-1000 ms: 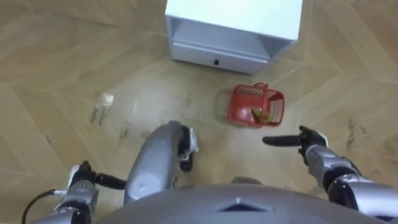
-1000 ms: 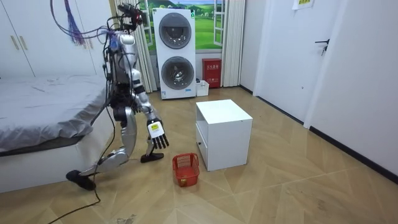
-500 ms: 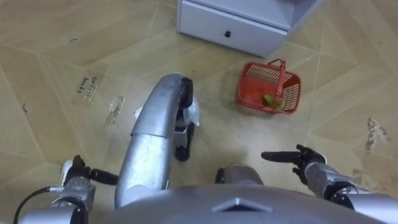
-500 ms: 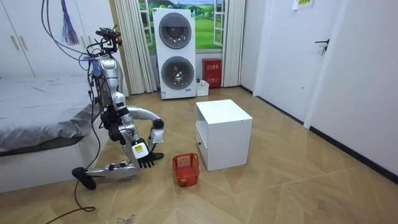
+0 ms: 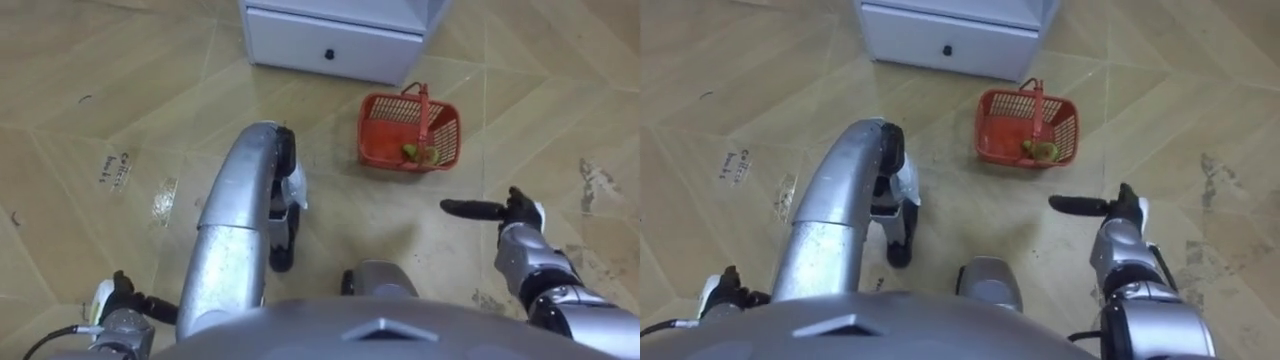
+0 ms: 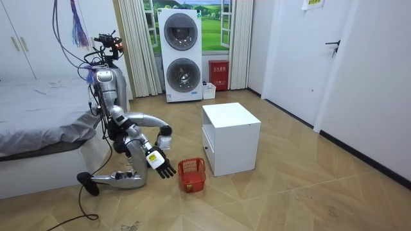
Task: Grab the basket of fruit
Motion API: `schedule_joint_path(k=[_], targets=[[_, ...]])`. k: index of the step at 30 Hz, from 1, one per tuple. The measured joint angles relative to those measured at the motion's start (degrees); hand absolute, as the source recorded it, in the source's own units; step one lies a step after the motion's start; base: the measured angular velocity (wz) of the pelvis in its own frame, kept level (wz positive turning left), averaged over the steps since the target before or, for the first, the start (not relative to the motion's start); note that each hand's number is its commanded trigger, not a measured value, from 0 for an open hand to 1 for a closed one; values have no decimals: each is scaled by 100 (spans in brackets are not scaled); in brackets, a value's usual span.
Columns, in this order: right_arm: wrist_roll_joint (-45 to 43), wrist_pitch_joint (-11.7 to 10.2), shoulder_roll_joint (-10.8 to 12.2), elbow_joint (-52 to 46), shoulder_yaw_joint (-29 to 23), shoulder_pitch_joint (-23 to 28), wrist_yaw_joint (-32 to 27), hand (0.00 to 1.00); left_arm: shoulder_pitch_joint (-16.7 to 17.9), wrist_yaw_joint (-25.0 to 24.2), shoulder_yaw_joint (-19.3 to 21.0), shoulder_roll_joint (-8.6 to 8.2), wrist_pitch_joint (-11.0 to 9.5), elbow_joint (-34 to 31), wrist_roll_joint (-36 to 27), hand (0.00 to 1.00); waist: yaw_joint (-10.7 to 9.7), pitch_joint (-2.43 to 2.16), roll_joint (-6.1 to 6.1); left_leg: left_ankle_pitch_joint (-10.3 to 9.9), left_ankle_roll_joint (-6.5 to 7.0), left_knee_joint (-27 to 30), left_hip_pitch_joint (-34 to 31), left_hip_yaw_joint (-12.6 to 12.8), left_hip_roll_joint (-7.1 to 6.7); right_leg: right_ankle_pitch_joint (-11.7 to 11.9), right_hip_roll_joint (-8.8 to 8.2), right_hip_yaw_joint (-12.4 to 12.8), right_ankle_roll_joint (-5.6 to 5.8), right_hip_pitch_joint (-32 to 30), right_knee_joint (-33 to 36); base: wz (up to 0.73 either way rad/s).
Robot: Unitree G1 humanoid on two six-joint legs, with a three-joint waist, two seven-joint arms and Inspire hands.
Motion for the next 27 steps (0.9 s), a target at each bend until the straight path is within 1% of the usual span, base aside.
schedule_joint_path(k=[1, 2, 4, 8, 10, 12, 13, 15, 16, 18, 20, 21, 22, 25, 27], targets=[[-29, -87, -31, -127, 7, -23, -17, 0, -8, -13, -3, -38, 23, -32, -2, 0, 0, 36, 46, -31, -53, 99, -42, -64, 43, -43, 86, -40, -58, 24, 61, 0], [-43, -139, -36, -145, 15, -52, -29, 0, -6, -26, -18, -53, 27, -63, 1, 0, 23, 39, 72, -37, -94, 94, -56, -89, 55, -61, 127, -38, -54, 7, 55, 0], [-59, -193, -35, -277, 37, -139, -28, 0, 37, -135, -54, -61, 55, -140, -2, 0, 31, 34, 111, -9, -214, 50, -89, -157, 36, -67, 167, -38, -64, -36, 55, 0], [18, -216, -68, -305, 99, -302, -38, 0, 31, -248, -188, -38, 114, -142, -101, 0, 30, 31, 169, 1, -274, -3, -95, -174, 38, -69, 172, -1, -50, -112, 40, -2], [69, -218, -98, -302, 180, -449, -43, 0, 20, -332, -373, -10, 113, -119, -115, 0, 34, 60, 216, 0, -316, -30, -98, -174, 37, -64, 175, -14, -39, -133, 40, 0], [111, -269, -166, -294, 202, -542, -43, 0, 6, -393, -480, -12, 113, -121, -117, 0, 68, 79, 289, 0, -321, -33, -120, -179, 38, -64, 180, -34, -38, -154, 45, 4], [138, -287, -231, -294, 224, -592, -44, 0, 6, -410, -544, -10, 114, -126, -117, 0, 119, 60, 335, 6, -331, -33, -189, -187, 36, -64, 184, -31, -39, -220, 58, 4], [182, -330, -337, -248, 262, -648, -43, 0, -6, -434, -653, 11, 120, -152, -122, 0, 210, 87, 387, 9, -334, -33, -231, -190, 24, -66, 182, -48, -34, -249, 57, 5], [171, -330, -376, -243, 261, -678, -39, 0, -4, -503, -709, 45, 125, -168, -116, 0, 289, 92, 404, 9, -334, -33, -278, -188, 28, -66, 180, -40, -33, -311, 63, 3], [171, -332, -440, -218, 261, -767, 6, 0, -9, -553, -717, 83, 122, -170, -129, 0, 358, 103, 423, 18, -341, -33, -361, -182, 30, -72, 178, -31, -21, -402, 85, 0], [181, -345, -497, -197, 269, -885, 66, 0, -8, -632, -770, 119, 125, -164, -135, 0, 380, 131, 458, 22, -335, -34, -403, -170, 29, -73, 167, -36, -16, -439, 88, 0], [187, -401, -540, -91, 307, -974, 108, 0, -11, -654, -834, 128, 126, -165, -133, 0, 410, 139, 468, 23, -332, -41, -407, -148, 30, -68, 141, -34, -4, -455, 88, -3], [188, -403, -612, -45, 372, -1027, 161, 0, -40, -677, -900, 127, 125, -171, -132, 0, 478, 140, 465, 27, -324, -58, -421, -112, 40, -68, 101, -25, -1, -504, 105, -5], [290, -419, -830, -37, 489, -1035, 261, 0, -105, -787, -931, 132, 118, -202, -127, 0, 673, 142, 519, 49, -292, -62, -520, -97, 49, -74, 93, -13, 10, -608, 132, 1], [431, -422, -898, 33, 535, -1070, 316, 0, -93, -883, -940, 163, 137, -200, -133, 0, 741, 143, 521, 51, -288, -62, -566, -97, 48, -76, 93, -14, 14, -654, 133, 2]])
